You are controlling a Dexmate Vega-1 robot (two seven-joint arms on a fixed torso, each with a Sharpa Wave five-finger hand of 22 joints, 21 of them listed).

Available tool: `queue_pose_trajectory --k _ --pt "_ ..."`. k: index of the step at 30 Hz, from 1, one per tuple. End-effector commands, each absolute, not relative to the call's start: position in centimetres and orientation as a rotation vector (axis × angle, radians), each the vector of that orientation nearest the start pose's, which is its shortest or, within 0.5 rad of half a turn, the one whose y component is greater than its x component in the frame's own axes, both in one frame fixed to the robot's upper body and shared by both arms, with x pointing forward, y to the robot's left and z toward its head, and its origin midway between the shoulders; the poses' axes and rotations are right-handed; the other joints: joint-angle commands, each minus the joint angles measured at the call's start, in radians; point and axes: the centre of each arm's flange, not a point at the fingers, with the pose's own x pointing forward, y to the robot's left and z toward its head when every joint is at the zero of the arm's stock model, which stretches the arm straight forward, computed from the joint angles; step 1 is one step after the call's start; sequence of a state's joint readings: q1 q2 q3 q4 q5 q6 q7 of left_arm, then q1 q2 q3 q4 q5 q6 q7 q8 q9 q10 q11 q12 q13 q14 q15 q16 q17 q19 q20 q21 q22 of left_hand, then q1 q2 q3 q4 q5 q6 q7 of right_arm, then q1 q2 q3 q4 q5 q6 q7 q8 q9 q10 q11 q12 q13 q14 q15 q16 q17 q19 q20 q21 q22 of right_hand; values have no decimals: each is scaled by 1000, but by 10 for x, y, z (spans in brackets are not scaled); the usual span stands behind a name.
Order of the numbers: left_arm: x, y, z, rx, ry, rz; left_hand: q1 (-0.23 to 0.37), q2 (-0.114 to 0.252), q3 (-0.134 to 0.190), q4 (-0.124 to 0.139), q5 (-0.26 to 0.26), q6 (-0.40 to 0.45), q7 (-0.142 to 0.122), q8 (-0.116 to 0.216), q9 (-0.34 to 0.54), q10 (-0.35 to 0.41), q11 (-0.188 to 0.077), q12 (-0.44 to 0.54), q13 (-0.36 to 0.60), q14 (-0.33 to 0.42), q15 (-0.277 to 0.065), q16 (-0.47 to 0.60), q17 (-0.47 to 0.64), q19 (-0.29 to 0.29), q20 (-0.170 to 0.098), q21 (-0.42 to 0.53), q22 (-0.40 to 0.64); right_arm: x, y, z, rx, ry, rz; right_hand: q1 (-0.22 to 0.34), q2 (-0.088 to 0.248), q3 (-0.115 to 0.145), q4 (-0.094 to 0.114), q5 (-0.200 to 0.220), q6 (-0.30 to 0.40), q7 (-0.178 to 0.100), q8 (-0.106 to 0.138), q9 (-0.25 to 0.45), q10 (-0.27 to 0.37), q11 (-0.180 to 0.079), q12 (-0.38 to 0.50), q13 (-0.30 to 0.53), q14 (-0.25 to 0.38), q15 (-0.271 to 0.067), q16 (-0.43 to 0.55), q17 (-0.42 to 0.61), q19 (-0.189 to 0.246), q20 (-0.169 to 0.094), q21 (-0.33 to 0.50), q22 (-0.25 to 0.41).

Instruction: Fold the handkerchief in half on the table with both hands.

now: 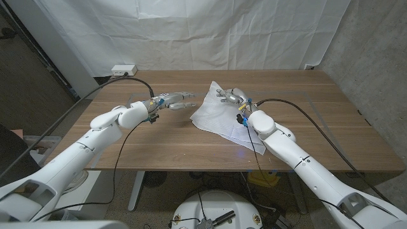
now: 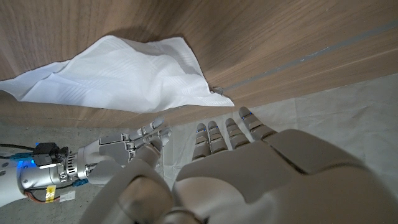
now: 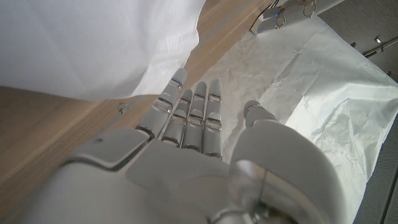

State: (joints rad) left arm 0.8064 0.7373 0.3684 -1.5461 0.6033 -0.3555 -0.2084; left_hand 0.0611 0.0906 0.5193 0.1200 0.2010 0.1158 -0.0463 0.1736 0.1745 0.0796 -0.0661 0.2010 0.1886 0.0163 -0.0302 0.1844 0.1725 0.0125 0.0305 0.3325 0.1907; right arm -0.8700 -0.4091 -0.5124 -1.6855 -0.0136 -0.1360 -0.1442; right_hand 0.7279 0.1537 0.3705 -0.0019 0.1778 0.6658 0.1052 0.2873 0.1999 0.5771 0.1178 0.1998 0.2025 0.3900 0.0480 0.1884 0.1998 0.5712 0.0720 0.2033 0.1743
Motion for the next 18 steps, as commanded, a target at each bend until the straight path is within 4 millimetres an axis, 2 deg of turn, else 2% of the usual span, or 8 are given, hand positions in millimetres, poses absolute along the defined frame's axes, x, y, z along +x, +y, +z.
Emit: queue_pose_trajectory --k 1,5,8,12,14,18 --pt "612 252 9 1523 -724 -304 9 27 8 2 8 -2 -2 6 3 3 -4 1 1 4 -13 -2 0 4 -1 0 3 591 -130 -4 -750 -685 52 -5 6 13 -2 6 7 1 -6 0 18 5 12 2 44 -5 15 1 36 7 13 4" --pt "611 252 10 1523 -727 -305 9 28 8 1 8 -4 -4 6 3 3 -4 1 1 3 -13 -3 0 4 -2 -1 3 594 -127 -9 -783 -677 66 -12 8 19 -2 7 30 0 -4 0 46 7 23 2 73 -8 22 0 56 5 19 4" --pt "611 252 10 1522 -731 -304 10 28 9 1 7 -6 -3 6 3 2 -2 1 1 2 -12 -3 0 4 0 -1 3 595 -124 -12 -834 -660 68 -23 11 23 0 8 41 5 -7 0 69 10 30 2 100 -11 29 0 86 3 29 4" --pt "610 252 10 1521 -731 -306 11 27 10 1 7 -8 -5 6 3 1 -5 1 1 3 -14 -3 0 5 -2 -2 3 601 -121 -18 -901 -659 88 -34 12 22 7 6 52 8 -6 0 76 15 32 1 109 -13 31 1 91 1 29 4" --pt "610 252 11 1522 -733 -306 11 27 10 1 7 -9 -7 6 3 0 -5 1 1 3 -15 -3 0 5 -4 -2 3 602 -120 -19 -941 -675 78 -48 15 18 17 4 53 11 -9 1 76 16 32 1 109 -11 30 4 91 1 28 4" --pt "609 252 11 1524 -734 -307 11 27 10 1 7 -9 -11 6 3 -1 -5 1 1 2 -15 -4 0 5 -5 -3 3 604 -116 -19 -1057 -691 50 -110 15 -4 57 -2 54 12 -19 2 85 21 33 1 109 -7 29 10 91 4 25 5"
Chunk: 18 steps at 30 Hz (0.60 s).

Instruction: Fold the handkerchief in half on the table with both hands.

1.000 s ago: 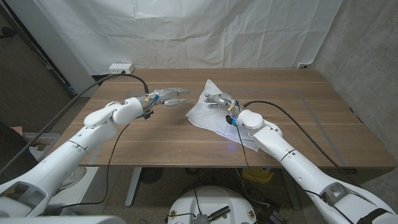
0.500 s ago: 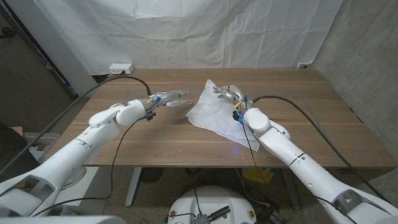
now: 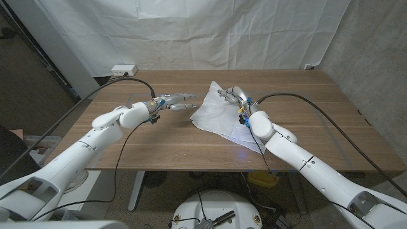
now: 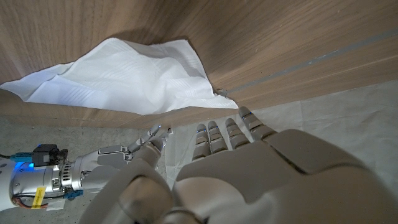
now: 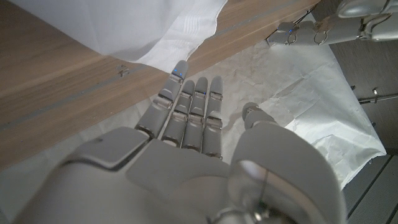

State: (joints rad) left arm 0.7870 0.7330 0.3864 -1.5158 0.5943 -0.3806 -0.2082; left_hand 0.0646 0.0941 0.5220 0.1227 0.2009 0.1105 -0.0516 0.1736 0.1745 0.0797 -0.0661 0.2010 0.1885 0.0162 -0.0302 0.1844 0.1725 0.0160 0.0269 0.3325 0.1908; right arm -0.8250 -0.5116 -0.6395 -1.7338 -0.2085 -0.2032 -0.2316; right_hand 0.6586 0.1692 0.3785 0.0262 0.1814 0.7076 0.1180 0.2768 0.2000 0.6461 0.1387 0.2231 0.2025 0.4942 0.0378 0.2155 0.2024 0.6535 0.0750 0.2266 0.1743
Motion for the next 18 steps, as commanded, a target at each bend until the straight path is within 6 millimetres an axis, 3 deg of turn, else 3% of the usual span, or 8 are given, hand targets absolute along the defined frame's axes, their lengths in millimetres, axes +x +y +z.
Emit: queue_pose_trajectory --k 1,8,18 --pt "609 252 11 1524 -735 -308 8 23 8 -2 7 -5 -8 6 3 -1 -4 1 2 2 -16 -4 0 2 -1 -3 3 605 -116 -19 -1070 -690 54 -48 0 -15 34 -6 13 0 -10 2 18 5 10 1 5 4 2 8 9 2 2 6" --pt "608 253 12 1524 -736 -306 8 23 8 -2 6 -10 -9 6 3 -2 -2 1 2 0 -14 -4 0 2 2 -5 4 612 -116 -19 -1149 -659 28 -116 -1 -38 77 -3 39 0 -12 2 41 9 16 1 8 5 1 11 6 5 -3 6" --pt "608 253 14 1527 -740 -308 9 21 9 -2 6 -10 -10 8 3 -2 -4 1 2 1 -15 -4 0 3 -1 -6 4 623 -122 -30 -1224 -607 21 -173 0 -53 111 3 85 2 -6 1 82 13 27 0 37 6 8 12 12 4 -4 6"
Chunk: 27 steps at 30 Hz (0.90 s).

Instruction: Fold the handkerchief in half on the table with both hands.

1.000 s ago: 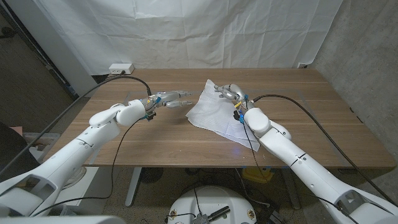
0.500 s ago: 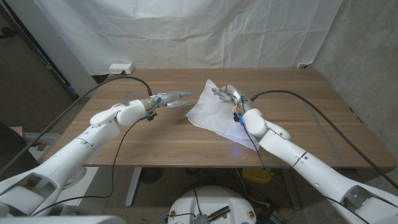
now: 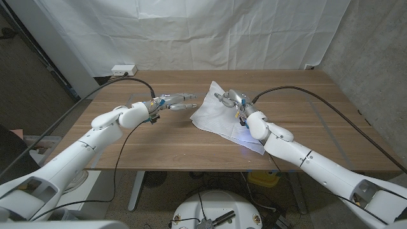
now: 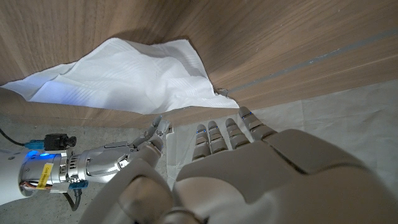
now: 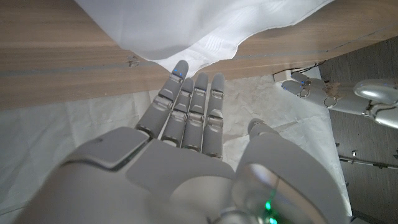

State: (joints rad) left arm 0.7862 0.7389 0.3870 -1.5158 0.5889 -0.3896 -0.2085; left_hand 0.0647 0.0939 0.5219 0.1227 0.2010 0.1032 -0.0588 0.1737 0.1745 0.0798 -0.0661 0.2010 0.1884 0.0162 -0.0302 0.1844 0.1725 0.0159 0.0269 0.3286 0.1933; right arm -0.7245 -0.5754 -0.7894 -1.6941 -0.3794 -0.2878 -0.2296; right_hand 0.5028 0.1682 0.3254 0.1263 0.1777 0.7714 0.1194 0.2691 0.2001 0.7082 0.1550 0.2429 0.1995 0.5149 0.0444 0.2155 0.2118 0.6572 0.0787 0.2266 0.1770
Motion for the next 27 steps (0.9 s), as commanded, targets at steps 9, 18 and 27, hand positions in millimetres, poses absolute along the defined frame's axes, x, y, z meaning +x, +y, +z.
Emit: queue_pose_trajectory --k 9,18,27 --pt "609 252 15 1531 -739 -312 8 21 10 -2 5 -4 -2 9 3 -3 -2 2 2 -1 -14 -4 0 2 0 -5 1 632 -127 -38 -1243 -573 25 -49 2 -4 24 11 48 1 2 1 47 -10 13 3 53 -6 15 -1 32 -2 2 3" --pt "609 254 15 1531 -735 -307 8 20 11 -1 5 -4 -3 9 3 -4 -2 2 2 -1 -14 -4 0 3 0 -8 2 639 -128 -44 -1251 -537 39 -62 2 -3 27 13 64 3 3 0 62 -6 16 2 68 -6 15 -4 41 -2 3 2" --pt "609 254 15 1532 -733 -307 8 20 11 -1 5 -5 -3 9 3 -7 1 1 2 -2 -14 -4 0 2 1 -9 2 638 -128 -39 -1244 -543 32 -69 2 -2 28 14 70 3 2 0 67 -6 15 2 74 -6 14 -6 47 -3 4 2"
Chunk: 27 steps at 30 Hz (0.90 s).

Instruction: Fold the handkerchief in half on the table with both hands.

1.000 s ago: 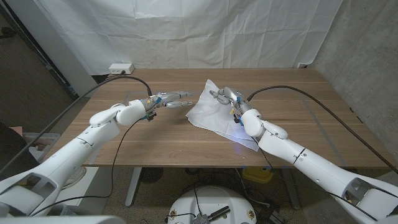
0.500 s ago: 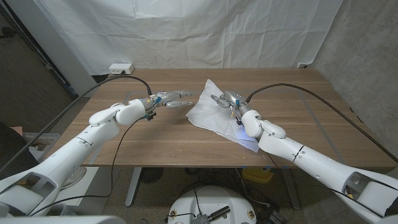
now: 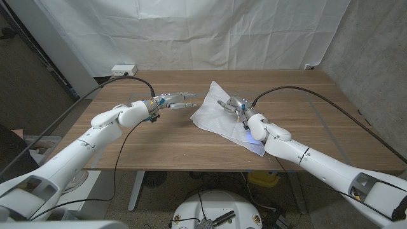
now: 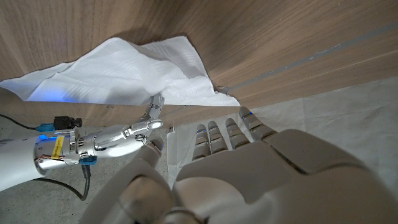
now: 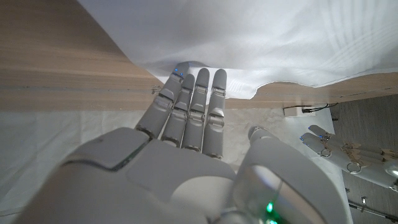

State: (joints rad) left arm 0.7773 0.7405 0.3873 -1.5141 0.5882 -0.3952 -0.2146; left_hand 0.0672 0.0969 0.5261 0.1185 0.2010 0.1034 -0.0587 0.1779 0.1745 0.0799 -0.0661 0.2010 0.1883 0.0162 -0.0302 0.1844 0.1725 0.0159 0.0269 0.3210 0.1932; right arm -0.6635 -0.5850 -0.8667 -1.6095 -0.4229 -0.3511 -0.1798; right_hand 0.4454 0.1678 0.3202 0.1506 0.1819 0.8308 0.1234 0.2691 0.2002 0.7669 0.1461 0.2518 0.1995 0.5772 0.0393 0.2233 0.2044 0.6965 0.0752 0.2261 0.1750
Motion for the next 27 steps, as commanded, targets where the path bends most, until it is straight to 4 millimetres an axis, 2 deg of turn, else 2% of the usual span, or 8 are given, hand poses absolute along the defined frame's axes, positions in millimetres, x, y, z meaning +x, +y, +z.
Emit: queue_pose_trajectory --k 1,8,9,12,15,22,27 --pt "609 254 15 1531 -732 -307 5 17 7 3 5 -5 -3 5 3 -6 1 2 2 -2 -14 -4 0 2 1 -2 2 637 -128 -36 -1233 -551 29 -12 3 4 4 10 11 -1 2 -1 8 3 6 2 12 -1 6 2 8 1 4 4" --pt "610 255 16 1529 -732 -307 5 17 7 4 5 -8 -5 4 3 -9 2 1 2 -4 -13 -5 0 2 1 -3 2 622 -129 -13 -1098 -650 10 -9 5 14 -6 13 2 -9 -7 -1 -2 -3 -1 1 6 0 -3 -3 5 2 0 4" --pt "610 255 16 1527 -732 -306 5 17 7 4 5 -8 -5 4 3 -8 2 1 2 -4 -12 -5 0 2 1 -3 2 621 -129 -13 -1091 -653 8 5 10 29 -19 16 2 -11 -10 -1 -6 -3 -5 1 3 -1 -8 -7 -2 5 -4 4" --pt "610 256 16 1527 -731 -305 4 18 8 5 5 -9 -4 4 3 -9 1 1 2 -4 -12 -5 1 2 1 -3 2 615 -131 -3 -987 -680 18 22 14 46 -36 18 -2 -14 -15 -1 -8 -7 -9 1 1 -4 -13 -10 -3 6 -6 4" --pt "610 257 15 1519 -729 -303 4 18 8 5 5 -9 -4 4 3 -10 4 1 2 -5 -12 -5 1 2 1 -3 2 610 -133 4 -930 -681 20 55 18 78 -66 19 -3 -19 -21 -1 -15 -8 -16 1 -4 -6 -20 -15 -4 5 -8 4" --pt "609 262 15 1488 -740 -279 3 18 8 6 5 -10 -4 4 3 -10 3 1 2 -5 -11 -4 1 2 1 -4 2 607 -139 6 -849 -705 17 66 14 93 -77 16 -9 -18 -28 -1 -23 -8 -22 1 -14 -4 -27 -16 -7 4 -11 4" --pt "606 272 18 1376 -762 -235 3 18 8 7 5 -11 -3 4 3 -9 7 2 2 -1 -8 -3 1 4 3 -4 2 608 -146 6 -744 -701 41 67 10 100 -80 13 -23 -20 -36 -1 -29 -8 -26 1 -21 -1 -31 -17 -14 3 -14 4"
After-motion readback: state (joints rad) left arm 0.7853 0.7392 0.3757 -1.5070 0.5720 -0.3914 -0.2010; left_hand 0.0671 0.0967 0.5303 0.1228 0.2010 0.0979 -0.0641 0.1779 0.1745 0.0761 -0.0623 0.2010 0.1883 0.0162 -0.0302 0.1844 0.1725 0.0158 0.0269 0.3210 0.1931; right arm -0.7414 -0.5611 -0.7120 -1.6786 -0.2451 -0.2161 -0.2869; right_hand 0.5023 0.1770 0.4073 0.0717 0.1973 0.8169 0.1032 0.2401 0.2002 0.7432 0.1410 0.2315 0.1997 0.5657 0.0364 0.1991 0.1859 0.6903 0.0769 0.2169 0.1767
